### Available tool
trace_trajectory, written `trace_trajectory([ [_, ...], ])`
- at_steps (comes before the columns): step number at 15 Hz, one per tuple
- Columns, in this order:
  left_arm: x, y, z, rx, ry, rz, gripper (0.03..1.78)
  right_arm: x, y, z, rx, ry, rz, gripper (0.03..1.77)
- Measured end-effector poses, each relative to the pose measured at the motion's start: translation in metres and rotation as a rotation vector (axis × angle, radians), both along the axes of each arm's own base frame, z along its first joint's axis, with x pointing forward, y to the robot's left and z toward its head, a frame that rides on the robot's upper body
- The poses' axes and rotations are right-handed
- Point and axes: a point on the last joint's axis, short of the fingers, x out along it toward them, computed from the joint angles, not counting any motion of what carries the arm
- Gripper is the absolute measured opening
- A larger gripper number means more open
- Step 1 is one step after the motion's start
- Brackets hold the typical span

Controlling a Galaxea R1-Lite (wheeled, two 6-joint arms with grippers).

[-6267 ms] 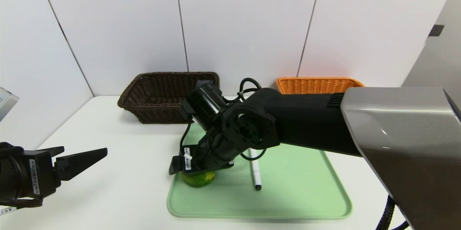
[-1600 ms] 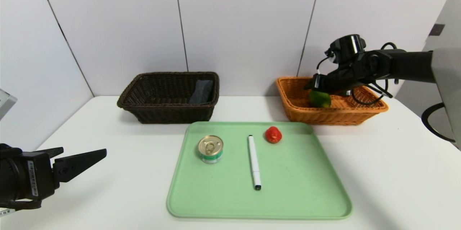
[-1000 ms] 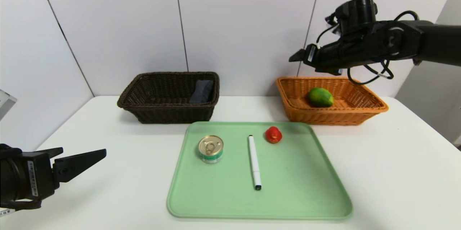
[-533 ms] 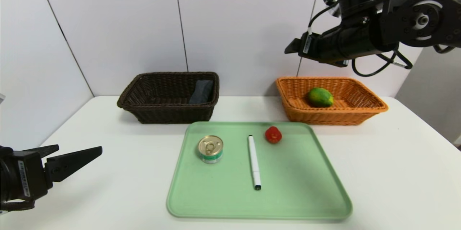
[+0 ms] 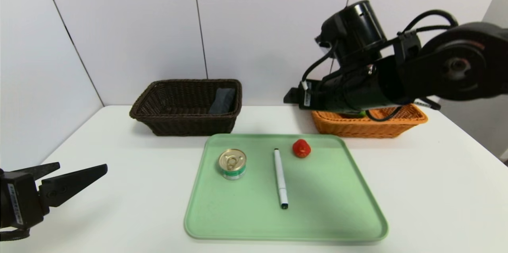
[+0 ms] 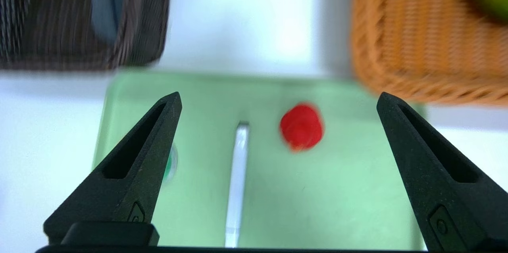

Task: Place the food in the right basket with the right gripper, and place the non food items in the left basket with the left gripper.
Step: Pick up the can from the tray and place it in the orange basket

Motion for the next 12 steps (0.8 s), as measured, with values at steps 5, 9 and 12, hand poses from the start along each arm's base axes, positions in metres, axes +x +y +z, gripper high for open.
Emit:
trace_trajectory([
  [5, -0.005, 0.001, -0.002, -0.004, -0.006, 0.0, 1.69, -0.032, 0.037, -0.057, 0.029, -0.151, 0.189, 1.69],
  [9, -0.007, 0.001, -0.002, -0.006, -0.01, -0.002, 1.69, -0.051, 0.052, -0.092, 0.107, -0.257, 0.257, 1.69],
  [12, -0.007, 0.001, -0.003, -0.009, -0.006, -0.011, 1.69, -0.066, 0.064, -0.115, 0.122, -0.333, 0.326, 1.7],
])
